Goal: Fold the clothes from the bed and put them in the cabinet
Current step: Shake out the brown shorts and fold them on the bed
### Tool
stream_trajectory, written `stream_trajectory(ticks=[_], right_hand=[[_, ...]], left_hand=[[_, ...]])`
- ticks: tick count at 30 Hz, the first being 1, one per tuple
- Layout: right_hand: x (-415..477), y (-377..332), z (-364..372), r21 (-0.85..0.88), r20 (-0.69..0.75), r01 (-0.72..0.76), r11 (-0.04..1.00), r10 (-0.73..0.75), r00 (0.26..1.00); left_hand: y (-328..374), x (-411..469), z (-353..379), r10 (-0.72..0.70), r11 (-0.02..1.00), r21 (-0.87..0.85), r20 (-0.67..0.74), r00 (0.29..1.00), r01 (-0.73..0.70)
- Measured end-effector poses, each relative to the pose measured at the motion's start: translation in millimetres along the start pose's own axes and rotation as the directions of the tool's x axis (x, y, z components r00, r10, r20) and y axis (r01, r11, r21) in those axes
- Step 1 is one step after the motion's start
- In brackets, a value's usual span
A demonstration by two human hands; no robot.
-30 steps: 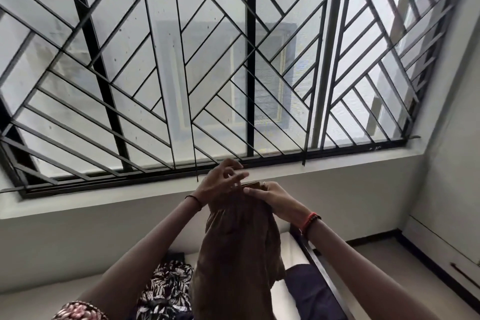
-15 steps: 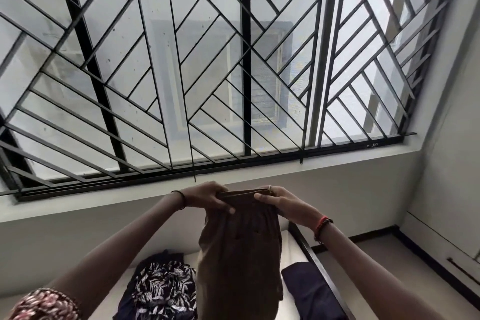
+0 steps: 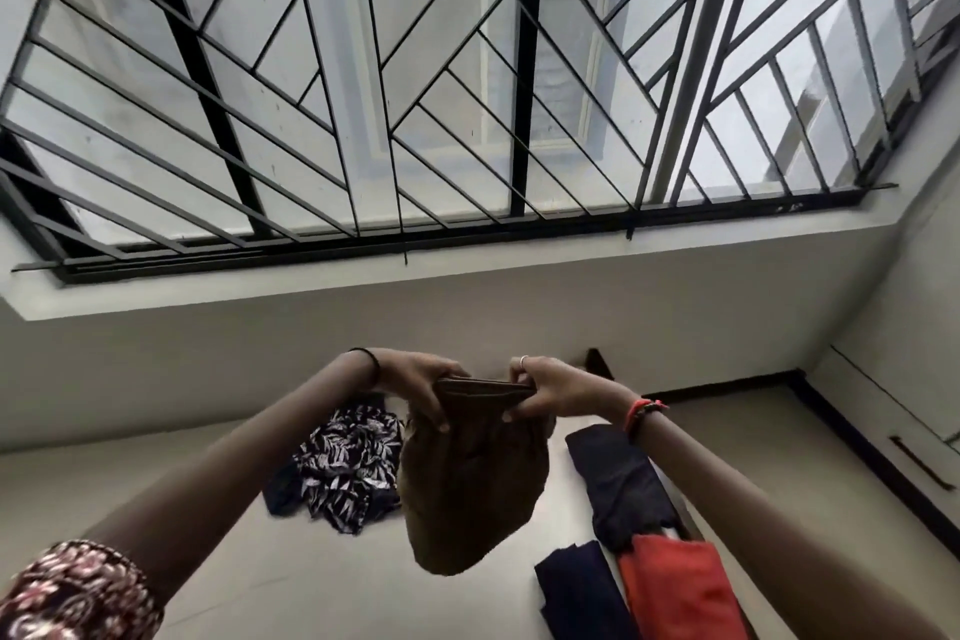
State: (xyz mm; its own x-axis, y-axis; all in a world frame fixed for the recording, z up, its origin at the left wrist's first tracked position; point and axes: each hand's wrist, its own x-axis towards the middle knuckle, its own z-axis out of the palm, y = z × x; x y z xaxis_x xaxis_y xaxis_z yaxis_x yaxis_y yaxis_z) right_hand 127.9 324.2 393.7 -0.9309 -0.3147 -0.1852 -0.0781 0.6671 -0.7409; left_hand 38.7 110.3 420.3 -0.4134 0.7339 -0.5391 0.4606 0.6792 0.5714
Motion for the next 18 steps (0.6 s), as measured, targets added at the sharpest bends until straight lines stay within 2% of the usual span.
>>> stream_trajectory(ticks=[5,8,11,14,18], right_hand=[[6.4,21.4,45.6,0.035,0.249,-0.054,0.998,0.044,0.967],[9.5,32.0,66.4,0.13,0.393,-0.114,0.985,0.054,0.918],[12.8,47.8,90.6,0.15,0.428,-0.182,0.972,0.102,0.898],[26.2,77.3,115.5,0.099,0.408,-0.147,0.984,0.094,0.908],[45.6,102.4,121.9,0.025,0.346,-0.15,0.988,0.132,0.929]], left_hand=[[-43.8,10.5,37.7,-0.078,0.993,-0.075,0.175,0.982,0.092],[-69.4,21.8,57.0,-0.108,0.959,-0.219,0.301,0.948,0.178],[-87.4,34.1,73.5,-0.136,0.948,-0.236,0.306,0.942,0.213],[-108.0,54.6,94.4,-0.145,0.964,-0.17,0.299,0.943,0.202],[-122.3,80.1,107.6,-0.127,0.989,-0.045,0.191,0.973,0.138]])
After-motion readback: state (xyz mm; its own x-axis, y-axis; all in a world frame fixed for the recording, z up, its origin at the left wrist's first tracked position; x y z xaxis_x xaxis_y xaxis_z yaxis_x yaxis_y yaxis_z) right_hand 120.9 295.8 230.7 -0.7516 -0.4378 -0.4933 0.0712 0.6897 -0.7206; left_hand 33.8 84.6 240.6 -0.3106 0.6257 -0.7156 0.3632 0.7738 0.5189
